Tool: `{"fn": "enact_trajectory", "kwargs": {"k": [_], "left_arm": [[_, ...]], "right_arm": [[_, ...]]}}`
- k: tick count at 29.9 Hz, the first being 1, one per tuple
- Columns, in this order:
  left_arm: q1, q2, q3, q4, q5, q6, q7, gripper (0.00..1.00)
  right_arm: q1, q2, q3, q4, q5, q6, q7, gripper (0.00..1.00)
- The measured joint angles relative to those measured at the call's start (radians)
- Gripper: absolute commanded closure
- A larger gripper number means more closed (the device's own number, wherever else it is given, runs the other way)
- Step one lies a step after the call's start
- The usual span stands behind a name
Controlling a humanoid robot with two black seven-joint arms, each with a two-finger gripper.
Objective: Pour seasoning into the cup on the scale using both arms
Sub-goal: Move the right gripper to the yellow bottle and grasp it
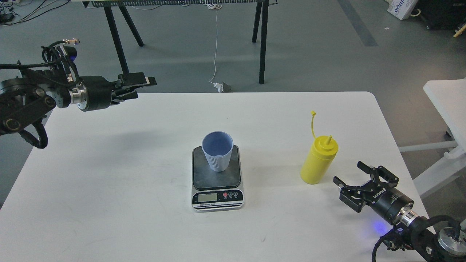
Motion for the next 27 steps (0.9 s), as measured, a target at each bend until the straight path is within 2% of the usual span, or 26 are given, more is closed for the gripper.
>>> {"fn": "enact_trajectory", "kwargs": {"k": [23,27], "left_arm": [[0.019,-0.009,-0.001,0.018,0.0,0.0,0.0,0.01],[0.024,-0.008,-0.001,0.019,0.0,0.0,0.0,0.01]], "right_arm": [[0.161,0.165,-0.03,-0.176,-0.171,0.0,0.0,0.03],[0.166,0.186,-0.03,-0.183,-0.175,0.0,0.0,0.06]]}}
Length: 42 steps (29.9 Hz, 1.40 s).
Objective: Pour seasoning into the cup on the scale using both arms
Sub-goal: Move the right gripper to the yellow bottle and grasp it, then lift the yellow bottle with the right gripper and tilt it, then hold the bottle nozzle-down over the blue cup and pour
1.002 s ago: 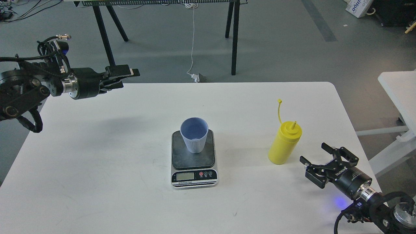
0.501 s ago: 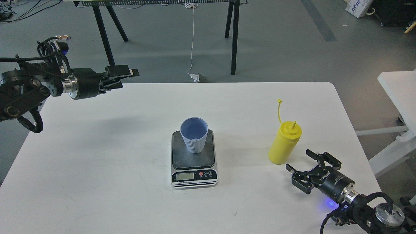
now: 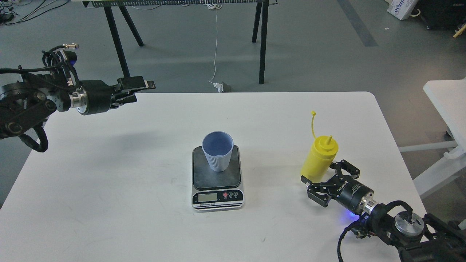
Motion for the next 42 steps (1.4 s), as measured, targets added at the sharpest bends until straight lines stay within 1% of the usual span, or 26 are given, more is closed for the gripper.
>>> {"fn": "enact_trajectory", "kwargs": {"k": [1,2,4,5,7,12,16,20,22,26,29,31,34,39,42], "left_arm": [[0.002,0.0,0.0,0.0,0.0,0.0,0.0,0.01],[0.004,0.0,0.0,0.0,0.0,0.0,0.0,0.01],[0.006,0.0,0.0,0.0,0.0,0.0,0.0,0.01],[0.007,0.0,0.0,0.0,0.0,0.0,0.0,0.01],[0.007,0.0,0.0,0.0,-0.003,0.0,0.0,0.01],[0.01,-0.001,0.0,0.0,-0.006,0.0,0.0,0.01],[0.018,-0.001,0.0,0.0,-0.009,0.0,0.0,0.01],[0.019,-0.001,0.0,0.0,-0.013,0.0,0.0,0.01],[0.019,-0.003,-0.001,0.0,-0.013,0.0,0.0,0.01],[0.019,-0.011,-0.021,0.0,-0.014,0.0,0.0,0.01],[0.019,-0.015,-0.031,0.0,-0.013,0.0,0.0,0.01],[0.02,-0.015,-0.034,0.0,-0.013,0.0,0.0,0.01],[0.02,-0.016,-0.036,0.0,-0.012,0.0,0.0,0.01],[0.02,-0.014,-0.036,0.002,-0.012,0.0,0.0,0.01],[0.02,-0.013,-0.036,0.002,-0.012,0.0,0.0,0.01]], "right_arm": [[0.001,0.005,0.0,-0.001,-0.001,0.0,0.0,0.1],[0.001,0.009,0.0,-0.001,-0.001,0.0,0.0,0.18],[0.005,0.013,0.0,-0.002,-0.003,0.0,0.0,0.56],[0.009,0.014,0.0,-0.002,-0.007,0.0,0.0,0.71],[0.014,0.016,0.0,-0.004,-0.015,0.0,0.0,0.8],[0.051,0.028,0.001,-0.04,-0.037,0.0,0.0,0.92],[0.117,0.027,0.001,-0.045,-0.048,0.0,0.0,0.97],[0.254,0.016,0.002,-0.047,-0.118,0.0,0.0,0.98],[0.335,0.012,0.002,-0.051,-0.194,0.0,0.0,0.98],[0.519,0.008,0.002,-0.049,-0.438,-0.009,0.0,0.98],[0.63,0.022,-0.007,-0.038,-0.682,-0.105,0.003,0.98],[0.687,0.049,-0.022,-0.023,-0.843,-0.17,0.014,0.98],[0.735,0.105,-0.05,0.01,-1.033,-0.238,0.033,0.98],[0.776,0.184,-0.124,0.06,-1.285,-0.352,0.057,0.98],[0.791,0.232,-0.183,0.083,-1.37,-0.38,0.06,0.98]]}}
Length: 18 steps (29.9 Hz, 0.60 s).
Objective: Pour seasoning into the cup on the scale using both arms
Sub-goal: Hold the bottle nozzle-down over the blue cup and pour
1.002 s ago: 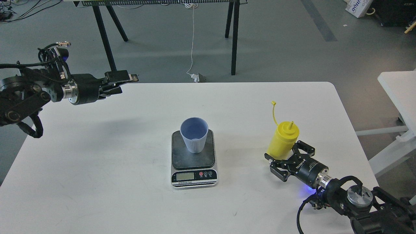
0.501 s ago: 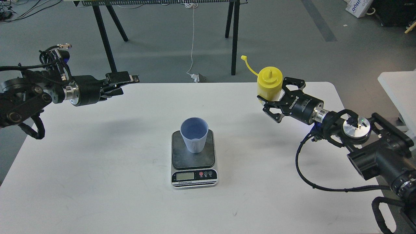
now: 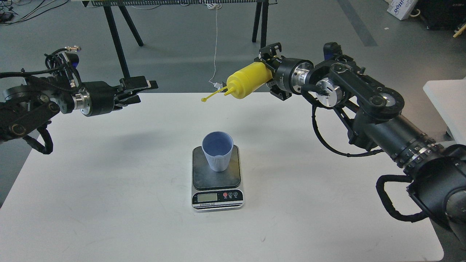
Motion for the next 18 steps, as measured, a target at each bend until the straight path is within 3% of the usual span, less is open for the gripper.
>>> {"fn": "enact_trajectory", "kwargs": {"k": [9,18], "left_arm": [[0.001,0.003,-0.001,0.013,-0.001,0.0,0.0,0.01],[0.006,0.001,0.0,0.021,-0.013,0.0,0.0,0.01]], "right_arm": [[0.044,0.022,-0.202,0.013,-0.168,-0.068,0.006,0.98],[0.061,0.023,-0.256,0.014,-0.22,-0.081,0.012,0.98]]}}
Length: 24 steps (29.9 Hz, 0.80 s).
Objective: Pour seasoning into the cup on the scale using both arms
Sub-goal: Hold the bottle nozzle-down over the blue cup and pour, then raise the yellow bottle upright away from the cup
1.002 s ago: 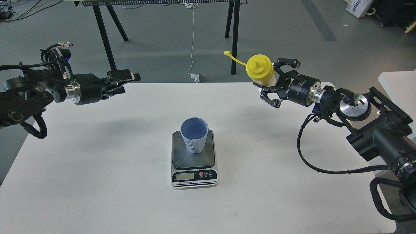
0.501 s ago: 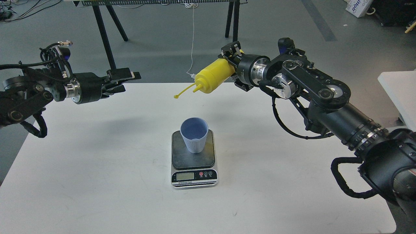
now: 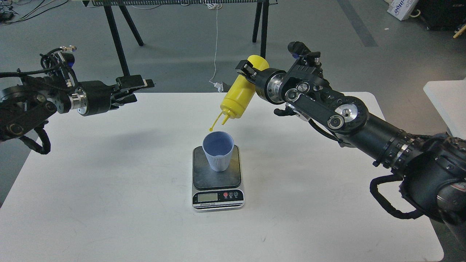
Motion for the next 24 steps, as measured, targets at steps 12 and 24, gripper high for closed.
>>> {"fn": "enact_trajectory", "kwargs": {"k": [12,24], "left_arm": [[0.003,0.001,0.0,0.001,-0.001,0.0,0.0,0.01],[0.003,0.006,0.001,0.0,-0.001,0.0,0.0,0.01]], "right_arm": [[-0.004,0.0,-0.048,-0.005,-0.001,-0.028,0.008,0.98],[0.003,0.0,0.093,-0.01,0.016,-0.075,0.029,0.98]]}}
